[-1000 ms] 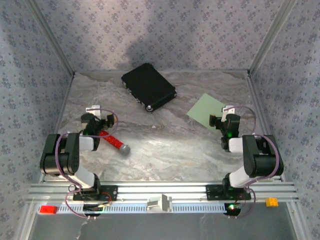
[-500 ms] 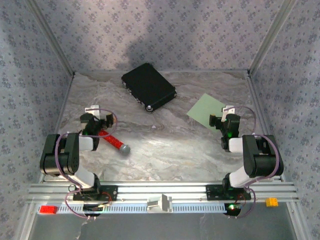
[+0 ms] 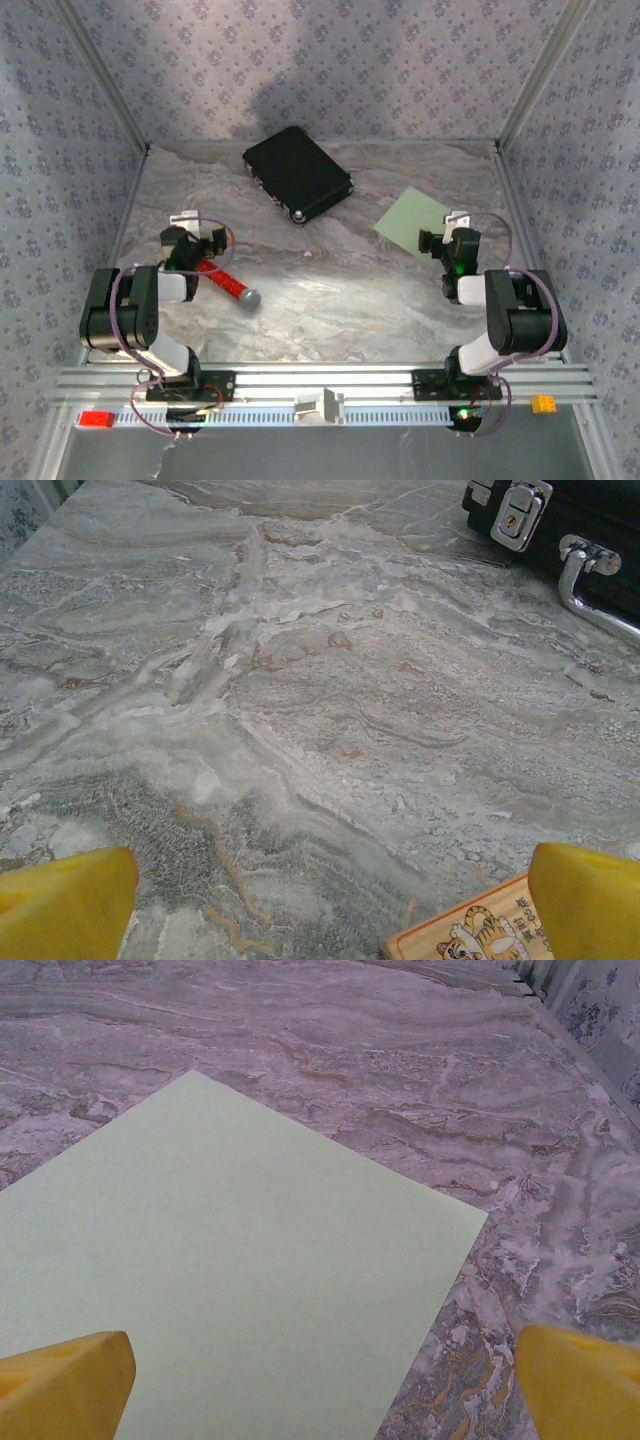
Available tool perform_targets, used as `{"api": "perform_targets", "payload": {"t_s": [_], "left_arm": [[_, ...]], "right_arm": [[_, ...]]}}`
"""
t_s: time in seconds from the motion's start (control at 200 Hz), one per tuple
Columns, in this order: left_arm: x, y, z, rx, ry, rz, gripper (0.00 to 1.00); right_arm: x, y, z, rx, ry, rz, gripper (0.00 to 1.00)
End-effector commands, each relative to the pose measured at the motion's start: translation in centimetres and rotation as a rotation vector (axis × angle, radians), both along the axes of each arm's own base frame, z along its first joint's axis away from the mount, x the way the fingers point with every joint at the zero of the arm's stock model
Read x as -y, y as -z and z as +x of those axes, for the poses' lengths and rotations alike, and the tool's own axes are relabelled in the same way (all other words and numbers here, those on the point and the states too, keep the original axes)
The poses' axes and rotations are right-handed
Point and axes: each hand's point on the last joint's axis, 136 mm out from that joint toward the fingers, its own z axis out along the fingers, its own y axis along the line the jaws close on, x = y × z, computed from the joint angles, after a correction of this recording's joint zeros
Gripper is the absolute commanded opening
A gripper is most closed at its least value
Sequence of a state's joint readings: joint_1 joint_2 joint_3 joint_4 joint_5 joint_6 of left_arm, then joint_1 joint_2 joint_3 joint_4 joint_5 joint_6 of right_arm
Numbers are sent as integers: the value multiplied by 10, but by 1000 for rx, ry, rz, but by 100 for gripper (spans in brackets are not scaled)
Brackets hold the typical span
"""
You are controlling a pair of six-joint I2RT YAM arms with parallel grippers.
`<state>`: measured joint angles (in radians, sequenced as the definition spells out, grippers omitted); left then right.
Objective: Fold a paper plane with a square sheet of paper (pick it up from the middle)
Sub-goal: Move the square sheet of paper to the center of the table.
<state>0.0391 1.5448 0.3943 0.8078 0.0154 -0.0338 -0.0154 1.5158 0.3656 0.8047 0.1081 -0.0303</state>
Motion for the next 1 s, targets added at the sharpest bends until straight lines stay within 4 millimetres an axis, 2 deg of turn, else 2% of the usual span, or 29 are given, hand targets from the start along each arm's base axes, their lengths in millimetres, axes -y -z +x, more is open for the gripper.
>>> {"api": "perform_targets", "payload": {"t_s": [0.0,0.195,0.31,0.395,0.46,0.52,0.595,0.675,0.78,0.899,0.999], "left_arm": [[4,-13,6,39,26,3,100],[3,-18,-1,73,11,14,100],[0,-34,-7,96,-12,12,100],[-4,-51,-9,49,-44,-9,100],[-4,-68,-11,56,-56,-41,100],[-3,-88,-13,89,-77,-98,100],[-4,-104,-19,67,-129,-214,100],[-10,-101,-28,-28,-250,-360,100],[24,-96,-27,-141,-117,-517,100],[65,-98,-30,-194,30,-686,100],[96,-104,-39,-197,115,-701,100]], "right_arm": [[2,-8,6,28,13,10,99],[-4,-11,5,37,-12,-4,99],[-3,-28,6,29,0,-18,99],[9,-37,2,-39,93,24,99],[30,-48,-7,-69,265,79,99],[39,-50,-18,-129,399,202,99],[27,-51,-18,-237,355,303,99],[-2,-44,-10,-328,200,412,99],[-40,-39,-1,-373,54,596,97],[-53,-28,7,-437,54,699,95],[-64,-17,15,-493,32,749,90]]}}
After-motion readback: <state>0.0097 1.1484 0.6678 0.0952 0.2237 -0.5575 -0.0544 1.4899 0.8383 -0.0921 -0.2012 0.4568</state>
